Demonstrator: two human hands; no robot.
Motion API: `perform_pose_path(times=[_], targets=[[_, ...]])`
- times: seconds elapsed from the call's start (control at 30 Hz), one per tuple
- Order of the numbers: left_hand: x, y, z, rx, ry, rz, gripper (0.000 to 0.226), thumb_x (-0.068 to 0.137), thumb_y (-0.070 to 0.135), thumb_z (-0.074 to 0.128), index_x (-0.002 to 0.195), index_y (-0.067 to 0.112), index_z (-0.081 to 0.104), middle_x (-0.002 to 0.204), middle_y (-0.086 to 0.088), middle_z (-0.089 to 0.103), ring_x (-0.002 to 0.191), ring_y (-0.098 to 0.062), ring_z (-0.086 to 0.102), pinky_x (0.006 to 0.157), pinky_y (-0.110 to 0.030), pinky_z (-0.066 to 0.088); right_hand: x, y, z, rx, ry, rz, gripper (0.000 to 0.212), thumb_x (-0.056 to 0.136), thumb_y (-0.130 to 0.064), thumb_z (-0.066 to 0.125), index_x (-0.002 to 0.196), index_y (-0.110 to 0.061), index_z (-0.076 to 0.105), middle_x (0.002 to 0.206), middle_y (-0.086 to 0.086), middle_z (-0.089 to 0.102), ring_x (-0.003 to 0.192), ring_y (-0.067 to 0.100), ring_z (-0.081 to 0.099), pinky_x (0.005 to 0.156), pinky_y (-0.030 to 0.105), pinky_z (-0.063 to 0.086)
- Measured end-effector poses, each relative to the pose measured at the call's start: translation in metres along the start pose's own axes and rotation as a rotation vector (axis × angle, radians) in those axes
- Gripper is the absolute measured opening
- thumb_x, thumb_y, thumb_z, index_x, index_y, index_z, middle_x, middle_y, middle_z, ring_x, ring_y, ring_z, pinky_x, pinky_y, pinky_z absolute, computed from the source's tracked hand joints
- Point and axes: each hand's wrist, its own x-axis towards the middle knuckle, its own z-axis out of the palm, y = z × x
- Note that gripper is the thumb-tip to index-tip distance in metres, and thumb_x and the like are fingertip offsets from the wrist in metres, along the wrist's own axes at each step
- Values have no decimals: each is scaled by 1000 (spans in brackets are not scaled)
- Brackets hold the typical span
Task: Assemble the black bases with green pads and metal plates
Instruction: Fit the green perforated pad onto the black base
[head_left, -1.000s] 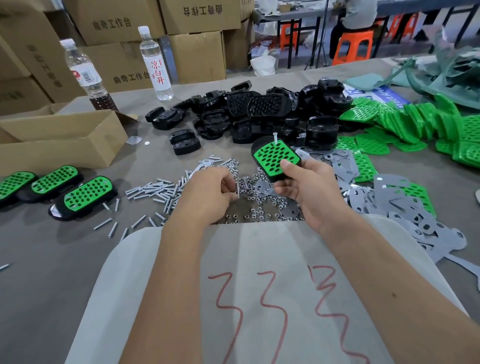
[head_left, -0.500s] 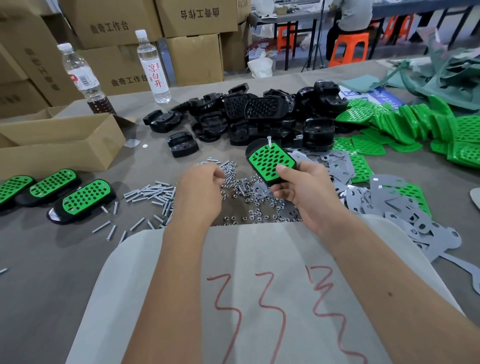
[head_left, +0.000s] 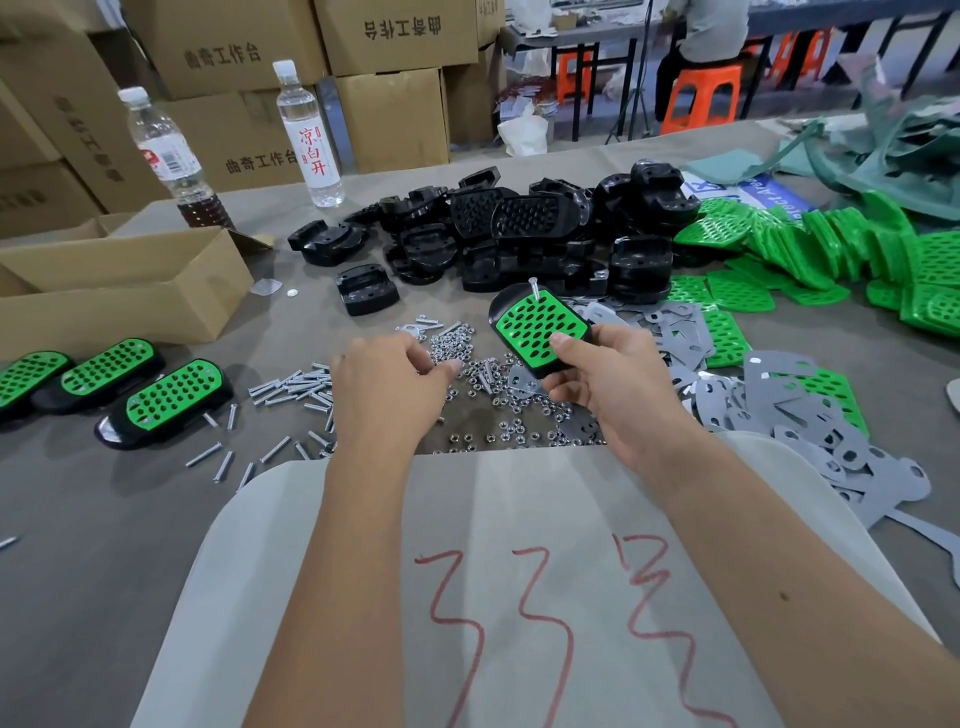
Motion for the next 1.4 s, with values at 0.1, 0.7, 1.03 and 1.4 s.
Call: perform_pose_path(times=[0.1, 0.7, 1.03, 1.4], targets=[[0, 6, 9, 179, -43, -37, 40, 91, 63, 67, 94, 24, 73, 107, -9, 68, 115, -34, 55, 98, -39, 39, 0, 0, 0, -20, 1, -7, 9, 99, -8, 67, 105, -1, 66, 83, 12, 78, 61, 19, 68, 53, 22, 53], [-4, 22, 17, -906, 151, -27, 18, 94, 2, 69, 88, 18, 72, 64, 2, 70, 59, -11, 66, 64, -30, 58, -2, 0, 0, -48, -60, -32, 10, 99, -8, 67, 105, 0, 66, 84, 15, 77, 61, 20, 67, 52, 23, 54], [-5, 27, 28, -959, 237, 34, 14, 90, -1, 73, 84, 12, 73, 71, -1, 75, 68, -18, 77, 72, -38, 65, -9, -4, 4, -101, -157, -77, 8, 100, -5, 64, 106, 0, 65, 80, 8, 76, 56, 19, 64, 49, 25, 53], [-13, 31, 31, -650, 475, 257, 6, 87, 12, 73, 81, 13, 71, 76, 3, 71, 70, -14, 68, 69, -38, 58, -10, -3, 2, -65, -221, -102, 6, 101, -1, 61, 103, 1, 66, 78, 6, 75, 54, 17, 63, 48, 23, 52]])
